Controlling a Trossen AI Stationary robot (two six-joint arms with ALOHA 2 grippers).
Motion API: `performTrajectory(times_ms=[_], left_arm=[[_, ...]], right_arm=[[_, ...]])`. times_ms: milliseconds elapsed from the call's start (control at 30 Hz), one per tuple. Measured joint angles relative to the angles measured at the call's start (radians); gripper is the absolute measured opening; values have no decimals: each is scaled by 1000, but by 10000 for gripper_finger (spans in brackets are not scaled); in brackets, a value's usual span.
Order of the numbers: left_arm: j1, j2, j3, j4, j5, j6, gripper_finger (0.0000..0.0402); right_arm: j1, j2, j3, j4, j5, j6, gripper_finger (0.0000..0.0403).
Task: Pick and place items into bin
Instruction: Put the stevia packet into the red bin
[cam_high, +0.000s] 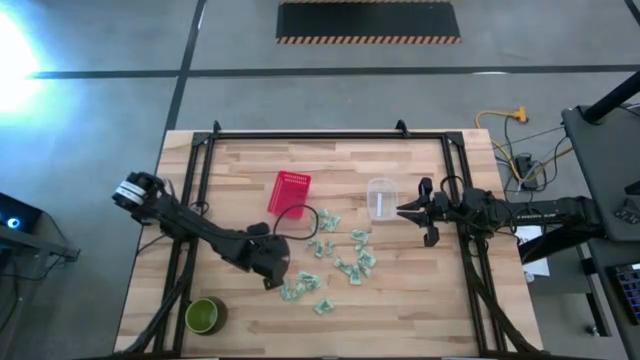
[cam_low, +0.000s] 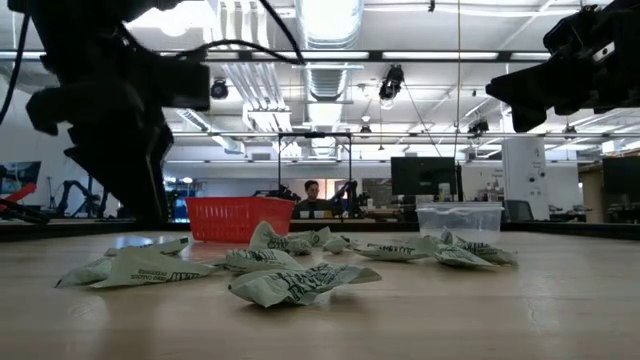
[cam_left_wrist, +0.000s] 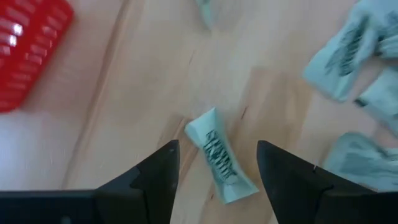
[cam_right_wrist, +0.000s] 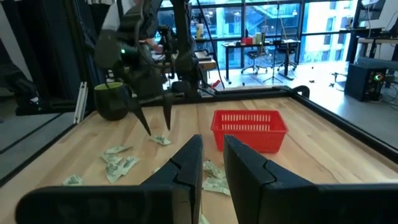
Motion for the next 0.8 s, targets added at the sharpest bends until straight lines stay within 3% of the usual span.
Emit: performTrajectory(times_ms=[400,800], left_arm=[[9,46,-29,33,59,-74,186],[13,66,-26,66,100,-72,76]], right_arm=[[0,0,0,0,-1,0,57],[0,0,0,3,-1,0,57]])
